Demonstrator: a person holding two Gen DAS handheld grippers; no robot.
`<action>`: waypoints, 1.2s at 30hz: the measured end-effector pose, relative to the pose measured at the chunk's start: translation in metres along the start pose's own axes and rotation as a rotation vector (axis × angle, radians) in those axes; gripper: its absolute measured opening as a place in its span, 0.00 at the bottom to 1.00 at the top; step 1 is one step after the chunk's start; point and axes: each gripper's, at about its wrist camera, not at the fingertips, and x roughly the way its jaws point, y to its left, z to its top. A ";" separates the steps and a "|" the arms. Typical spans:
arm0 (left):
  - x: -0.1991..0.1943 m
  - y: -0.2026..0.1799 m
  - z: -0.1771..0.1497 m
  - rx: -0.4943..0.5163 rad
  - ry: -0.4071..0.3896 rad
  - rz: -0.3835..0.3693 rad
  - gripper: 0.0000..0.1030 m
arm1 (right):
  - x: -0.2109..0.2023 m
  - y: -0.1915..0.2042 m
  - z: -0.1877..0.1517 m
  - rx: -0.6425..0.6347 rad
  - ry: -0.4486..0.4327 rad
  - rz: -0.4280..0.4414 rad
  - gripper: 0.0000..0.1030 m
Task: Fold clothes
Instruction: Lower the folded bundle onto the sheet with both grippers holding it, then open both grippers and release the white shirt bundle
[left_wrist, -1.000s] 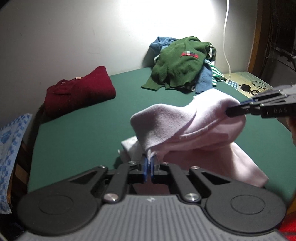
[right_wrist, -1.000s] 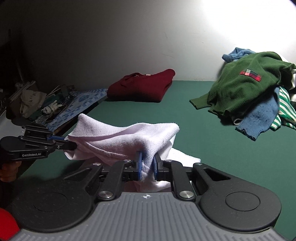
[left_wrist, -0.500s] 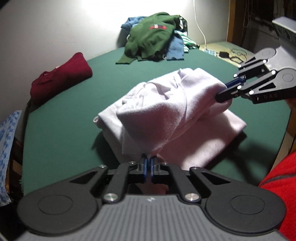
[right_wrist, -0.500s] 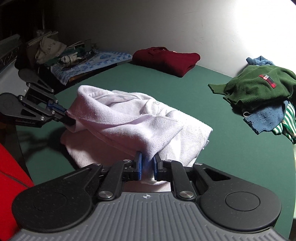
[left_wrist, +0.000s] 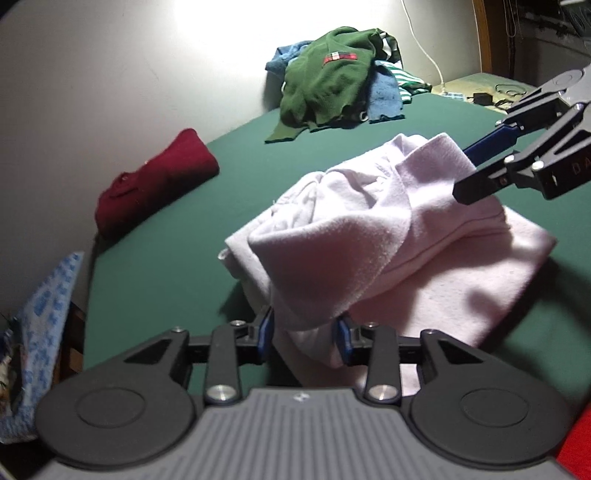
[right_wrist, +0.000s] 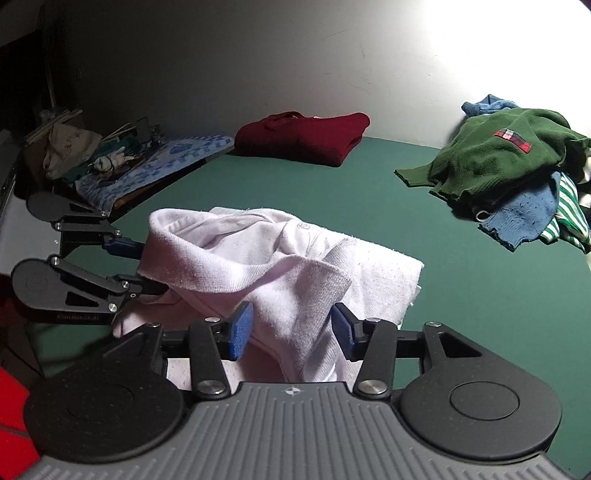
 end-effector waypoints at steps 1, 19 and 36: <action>0.002 0.000 0.002 0.003 0.002 -0.003 0.22 | 0.003 -0.001 0.000 0.009 0.011 0.005 0.44; -0.031 -0.005 -0.013 0.205 0.018 -0.079 0.06 | -0.038 0.010 -0.012 -0.168 0.186 0.212 0.04; -0.033 0.001 -0.028 0.232 0.037 -0.054 0.36 | -0.040 -0.020 -0.012 0.078 0.181 0.046 0.35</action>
